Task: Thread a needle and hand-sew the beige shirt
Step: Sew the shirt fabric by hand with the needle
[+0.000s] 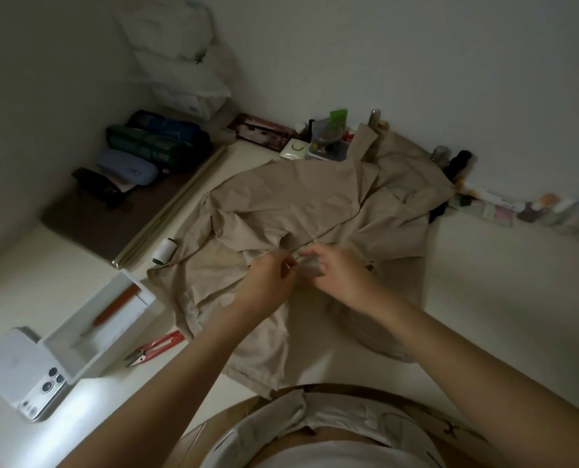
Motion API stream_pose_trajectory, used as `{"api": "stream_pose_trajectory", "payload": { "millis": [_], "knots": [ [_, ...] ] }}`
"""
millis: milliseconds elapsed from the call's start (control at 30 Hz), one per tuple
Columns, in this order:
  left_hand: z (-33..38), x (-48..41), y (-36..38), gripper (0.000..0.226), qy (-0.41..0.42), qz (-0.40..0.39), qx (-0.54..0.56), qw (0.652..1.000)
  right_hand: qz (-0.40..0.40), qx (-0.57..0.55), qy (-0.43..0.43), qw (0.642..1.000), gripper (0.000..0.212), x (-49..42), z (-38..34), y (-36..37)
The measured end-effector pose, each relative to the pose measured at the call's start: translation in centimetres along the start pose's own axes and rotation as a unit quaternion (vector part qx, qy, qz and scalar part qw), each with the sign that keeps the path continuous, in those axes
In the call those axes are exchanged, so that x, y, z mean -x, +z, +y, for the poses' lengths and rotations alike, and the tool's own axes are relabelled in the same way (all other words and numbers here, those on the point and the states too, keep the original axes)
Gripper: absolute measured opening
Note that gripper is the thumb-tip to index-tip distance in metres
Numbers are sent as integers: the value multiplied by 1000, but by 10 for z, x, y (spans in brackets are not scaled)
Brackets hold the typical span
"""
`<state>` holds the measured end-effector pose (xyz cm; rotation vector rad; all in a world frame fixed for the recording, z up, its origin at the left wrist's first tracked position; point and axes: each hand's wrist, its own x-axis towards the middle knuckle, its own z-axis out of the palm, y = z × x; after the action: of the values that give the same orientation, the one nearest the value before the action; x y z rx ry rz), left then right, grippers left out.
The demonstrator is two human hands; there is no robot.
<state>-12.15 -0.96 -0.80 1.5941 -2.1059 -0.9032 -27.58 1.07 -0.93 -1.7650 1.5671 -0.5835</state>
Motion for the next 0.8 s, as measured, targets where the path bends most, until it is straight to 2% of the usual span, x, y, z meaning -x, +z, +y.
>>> {"api": "stream_pose_trajectory", "payload": {
  "millis": [100, 233, 400, 500, 633, 733, 800],
  "knots": [
    [2, 2, -1, 9, -2, 25, 19, 1000, 20, -10, -20, 1000, 14, -7, -3, 10],
    [-4, 8, 0, 6, -24, 19, 43, 999, 35, 12, -33, 999, 14, -6, -7, 11],
    [-15, 13, 5, 13, -60, 6, -15, 998, 57, 6, -26, 998, 5, -4, -12, 8],
    [-25, 11, -5, 3, -86, 3, -4, 996, 61, 15, -28, 998, 17, -3, -11, 6],
    [-22, 8, -28, 6, -95, -2, 120, 988, 80, 51, 5, 996, 38, -10, -2, 3],
    [-16, 8, -40, 10, -102, 4, 202, 974, 77, 46, 41, 995, 40, -14, 0, 3],
    [-20, 11, -43, 5, -79, -28, 165, 983, 78, 50, 60, 994, 38, -16, -1, 4]
  ]
}}
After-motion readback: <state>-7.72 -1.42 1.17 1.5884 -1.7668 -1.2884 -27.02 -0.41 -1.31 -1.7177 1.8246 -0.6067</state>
